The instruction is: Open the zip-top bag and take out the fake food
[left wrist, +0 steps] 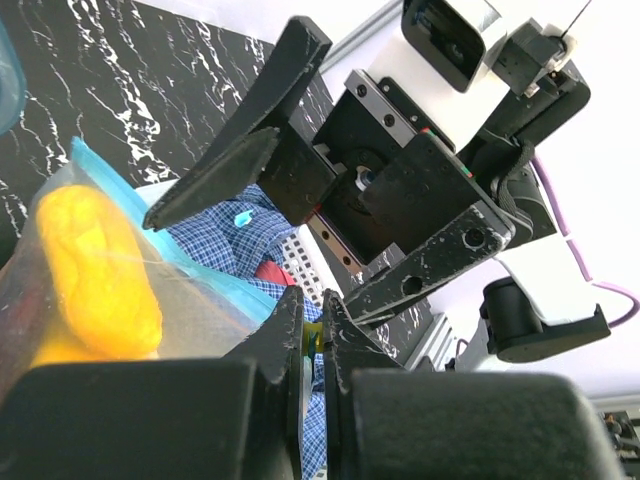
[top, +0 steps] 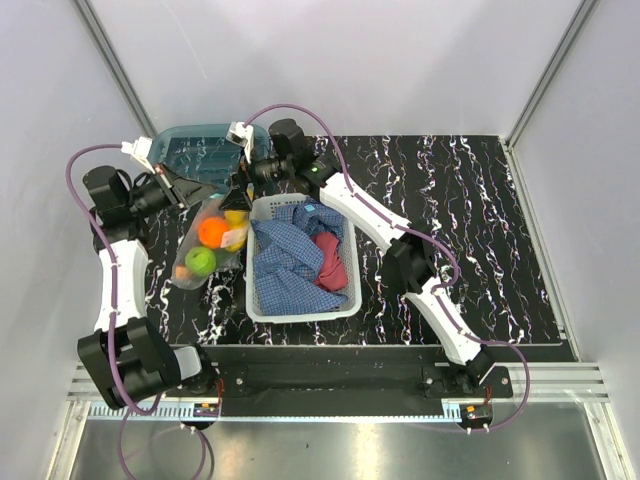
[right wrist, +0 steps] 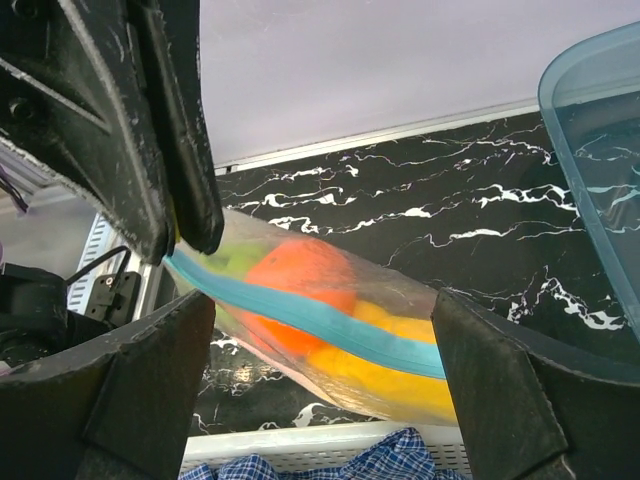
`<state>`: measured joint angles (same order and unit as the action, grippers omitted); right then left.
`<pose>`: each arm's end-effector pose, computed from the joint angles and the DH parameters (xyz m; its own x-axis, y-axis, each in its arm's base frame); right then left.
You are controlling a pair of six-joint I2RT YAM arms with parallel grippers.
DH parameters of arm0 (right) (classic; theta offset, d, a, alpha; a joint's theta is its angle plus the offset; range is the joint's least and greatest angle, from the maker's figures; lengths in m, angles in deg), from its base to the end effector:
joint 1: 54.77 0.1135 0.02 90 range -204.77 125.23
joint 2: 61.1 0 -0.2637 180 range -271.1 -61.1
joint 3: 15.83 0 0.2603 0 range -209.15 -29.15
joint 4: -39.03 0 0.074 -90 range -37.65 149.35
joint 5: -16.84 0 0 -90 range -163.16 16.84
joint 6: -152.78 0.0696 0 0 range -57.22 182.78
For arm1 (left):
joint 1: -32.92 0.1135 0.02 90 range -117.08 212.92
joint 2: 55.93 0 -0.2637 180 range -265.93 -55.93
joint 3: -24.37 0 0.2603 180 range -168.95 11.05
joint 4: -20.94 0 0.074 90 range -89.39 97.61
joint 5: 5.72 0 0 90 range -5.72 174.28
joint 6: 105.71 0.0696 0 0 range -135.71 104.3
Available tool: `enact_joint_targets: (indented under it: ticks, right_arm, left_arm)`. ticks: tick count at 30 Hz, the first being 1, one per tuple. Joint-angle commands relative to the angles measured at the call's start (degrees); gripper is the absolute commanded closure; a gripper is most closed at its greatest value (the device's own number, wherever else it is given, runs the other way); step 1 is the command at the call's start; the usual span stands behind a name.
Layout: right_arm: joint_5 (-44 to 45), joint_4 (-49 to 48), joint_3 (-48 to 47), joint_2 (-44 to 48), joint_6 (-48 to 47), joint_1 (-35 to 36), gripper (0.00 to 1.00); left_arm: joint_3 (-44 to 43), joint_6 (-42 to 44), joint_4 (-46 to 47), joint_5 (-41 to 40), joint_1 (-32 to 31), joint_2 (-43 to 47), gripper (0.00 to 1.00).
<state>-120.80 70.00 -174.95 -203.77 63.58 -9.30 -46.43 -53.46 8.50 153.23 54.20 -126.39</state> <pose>0.3816 0.4612 0.3168 -0.1895 -0.1792 -0.9654 -0.9794 -0.0349 0.1988 0.2928 0.0443 0.3428 -0.5952 -0.4678 -0.6534 0.4497 0.4799 -0.7533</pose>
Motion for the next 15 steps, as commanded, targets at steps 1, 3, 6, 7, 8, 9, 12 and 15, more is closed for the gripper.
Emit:
enact_joint_targets:
  ticks: [1, 3, 6, 7, 8, 9, 12, 15]
  right_arm:
    - [0.0, -2.2, -2.6, 3.5, -2.3, 0.0, 0.03]
    - [0.0, -2.9, -2.4, 3.3, -2.2, 0.0, 0.1]
    - [-3.9, -4.5, -4.7, 1.4, 2.0, 0.0, 0.41]
    - [-5.1, -6.1, -4.8, 1.3, 3.4, 0.0, 0.49]
    - [-5.9, -6.7, -4.7, 1.1, 5.8, 0.1, 0.55]
    - [-6.8, -7.2, -4.5, 1.0, 6.8, 0.1, 0.6]
    - [-7.4, -7.7, -3.7, 1.6, 8.8, 0.5, 0.85]
    - [-7.5, -8.5, -2.6, 2.4, 10.2, 0.7, 1.0]
  left_arm:
    - [-1.9, 1.3, 1.3, 4.0, -1.1, 0.9, 1.0]
    - [-2.1, 1.3, 1.3, 4.4, -1.7, 1.0, 1.0]
    - [-2.6, 2.2, 1.1, 4.8, -2.1, 0.9, 1.0]
    - [-3.1, 2.8, -0.6, 4.4, -2.0, 0.8, 1.0]
    - [-3.7, 3.6, -2.2, 4.0, -2.1, 0.7, 1.0]
    - [-4.2, 5.7, -3.7, 3.7, -2.1, 0.6, 1.0]
    - [-5.4, 6.3, -5.8, 2.3, -2.0, 0.6, 1.0]
    - [-7.5, 9.4, -10.3, -0.9, -2.0, 0.4, 1.0]
